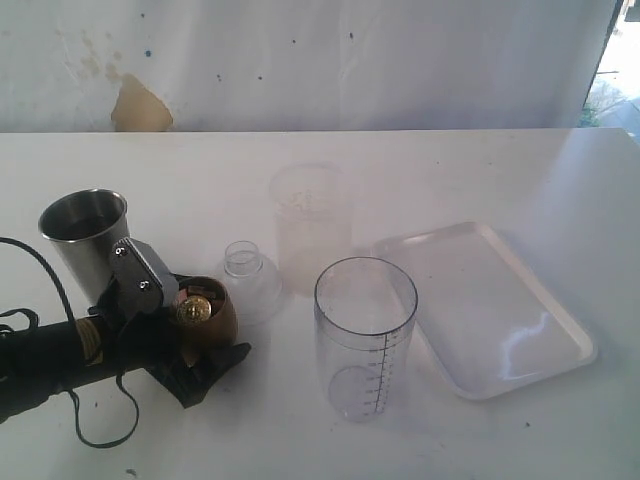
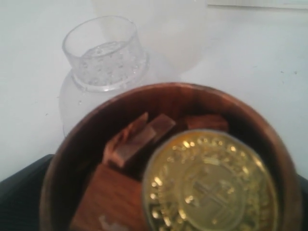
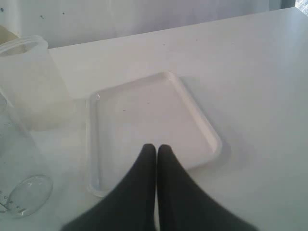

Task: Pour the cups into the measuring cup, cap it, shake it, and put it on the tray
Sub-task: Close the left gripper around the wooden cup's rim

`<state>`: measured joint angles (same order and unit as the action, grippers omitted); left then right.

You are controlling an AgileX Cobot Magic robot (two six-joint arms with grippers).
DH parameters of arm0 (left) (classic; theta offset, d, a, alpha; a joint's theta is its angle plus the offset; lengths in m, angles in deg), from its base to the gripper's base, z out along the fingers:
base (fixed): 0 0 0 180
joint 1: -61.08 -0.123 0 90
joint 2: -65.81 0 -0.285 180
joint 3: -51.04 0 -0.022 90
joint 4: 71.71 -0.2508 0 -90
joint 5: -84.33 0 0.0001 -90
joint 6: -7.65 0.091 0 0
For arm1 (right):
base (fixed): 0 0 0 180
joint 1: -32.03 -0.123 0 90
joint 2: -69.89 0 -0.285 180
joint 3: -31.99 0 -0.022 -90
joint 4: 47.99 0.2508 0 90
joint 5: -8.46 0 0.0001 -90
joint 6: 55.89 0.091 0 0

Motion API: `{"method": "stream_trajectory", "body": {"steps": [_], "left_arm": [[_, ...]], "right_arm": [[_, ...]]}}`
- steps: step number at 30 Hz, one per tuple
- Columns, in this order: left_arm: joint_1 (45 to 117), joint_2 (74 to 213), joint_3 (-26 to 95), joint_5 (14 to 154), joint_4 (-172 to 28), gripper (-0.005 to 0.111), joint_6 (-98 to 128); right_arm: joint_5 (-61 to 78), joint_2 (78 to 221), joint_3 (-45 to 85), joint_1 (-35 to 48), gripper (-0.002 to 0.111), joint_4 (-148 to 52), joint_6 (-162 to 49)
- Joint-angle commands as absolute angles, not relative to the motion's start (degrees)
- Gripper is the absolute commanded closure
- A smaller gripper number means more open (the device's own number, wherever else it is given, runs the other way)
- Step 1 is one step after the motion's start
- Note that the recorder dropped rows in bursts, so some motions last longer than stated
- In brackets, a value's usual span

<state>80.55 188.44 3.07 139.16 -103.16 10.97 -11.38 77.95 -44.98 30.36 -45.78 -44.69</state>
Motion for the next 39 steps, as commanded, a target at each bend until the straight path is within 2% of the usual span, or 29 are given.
{"method": "stream_trajectory", "body": {"steps": [1,13,19,27,39], "left_arm": [[80.46,188.34,3.24,138.47,-101.73,0.002,9.8],[80.2,188.34,3.24,139.95,-101.43,0.002,9.43],[78.16,188.34,3.24,140.39,-94.33,0.002,3.19],[77.76,188.34,3.24,141.0,-108.67,0.002,6.86],[77.76,188.34,3.24,140.61,-103.34,0.002,5.08]], "right_arm": [[-11.25,77.67,-45.23,30.83,0.108,-46.13,-44.58],[-11.25,77.67,-45.23,30.83,0.108,-46.02,-44.57],[-11.25,77.67,-45.23,30.83,0.108,-46.12,-44.57],[-11.25,77.67,-45.23,30.83,0.108,-46.12,-44.57],[-11.25,77.67,-45.23,30.83,0.108,-46.12,-44.57]]}}
